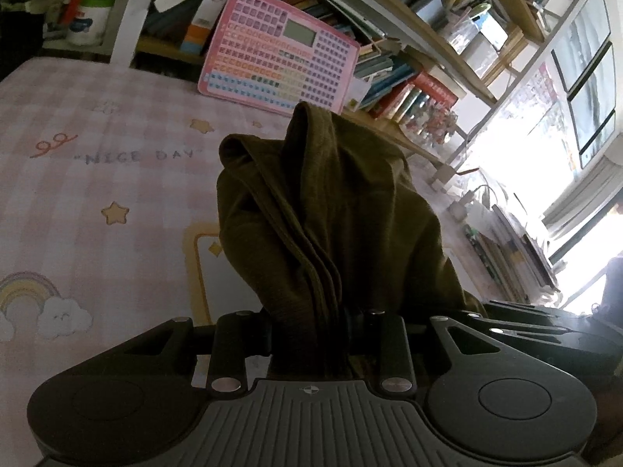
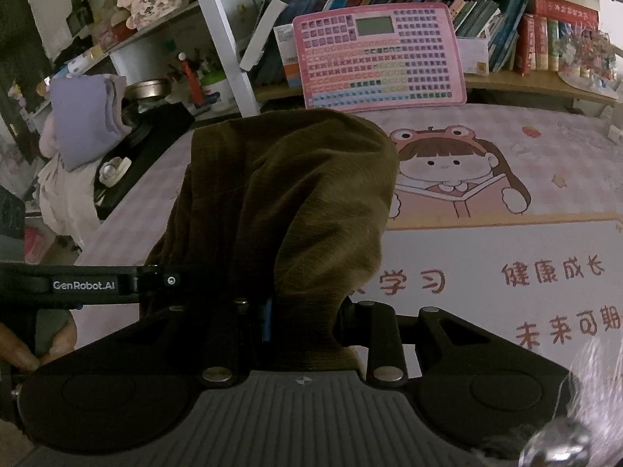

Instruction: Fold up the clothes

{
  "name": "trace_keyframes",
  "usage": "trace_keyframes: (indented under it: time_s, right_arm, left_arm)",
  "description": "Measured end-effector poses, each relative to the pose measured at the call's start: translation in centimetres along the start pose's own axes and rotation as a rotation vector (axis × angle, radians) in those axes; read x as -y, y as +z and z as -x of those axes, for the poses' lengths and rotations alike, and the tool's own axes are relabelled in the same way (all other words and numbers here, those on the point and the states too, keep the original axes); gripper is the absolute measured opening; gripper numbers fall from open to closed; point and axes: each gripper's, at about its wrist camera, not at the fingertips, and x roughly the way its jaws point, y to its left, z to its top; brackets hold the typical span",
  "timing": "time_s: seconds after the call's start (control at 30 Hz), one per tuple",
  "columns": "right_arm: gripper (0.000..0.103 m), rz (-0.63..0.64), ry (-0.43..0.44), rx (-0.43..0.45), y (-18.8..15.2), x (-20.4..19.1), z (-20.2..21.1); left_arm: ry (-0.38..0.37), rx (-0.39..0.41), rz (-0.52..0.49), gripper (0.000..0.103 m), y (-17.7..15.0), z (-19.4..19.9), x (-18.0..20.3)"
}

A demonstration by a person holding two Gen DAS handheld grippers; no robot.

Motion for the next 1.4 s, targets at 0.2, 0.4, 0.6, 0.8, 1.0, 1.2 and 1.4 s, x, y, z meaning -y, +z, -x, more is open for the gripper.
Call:
trace_keyframes:
  time_s: [0.2, 0.4, 0.6, 0.8, 1.0, 1.2, 1.4]
  right_arm:
    - [0.027, -0.019, -0.007, 0.007, 1.9, 1.3, -0.9]
    - [0.027, -0.012, 0.001, 0.008, 4.9, 3.4, -3.0]
    - [0.027, 0.011, 0.023, 0.006, 8.9, 6.2, -6.5]
    - [0.028, 0.02, 0.04, 0.021, 13.8, 9.3, -10.7]
    - [0.028, -0.003, 0.066, 0.018, 16.8, 12.0, -14.9]
    - [0.029, -0.025, 0.09, -0.013, 17.4, 14.2, -18.5]
    - [0.037, -0.064, 0.09, -0.028, 16.6, 15.8, -20.8]
  left_arm:
    - [0.005, 0.004, 0.006, 0.03, 2.1, -1.8, 0.2]
    - [0.026, 0.005, 0.0, 0.03, 5.1, -4.7, 0.1]
    - [0.046, 0.009, 0.022, 0.03, 9.3, -8.7, -1.2]
    - [0.081, 0.032, 0.018, 0.03, 13.9, -12.9, -1.5]
    - [0.123, 0.032, 0.018, 0.03, 16.7, -16.2, -2.3]
    - [0.15, 0.01, 0.031, 0.03, 17.6, -18.8, -3.7]
    - [0.17, 0.034, 0.051, 0.04, 17.3, -20.3, -5.0]
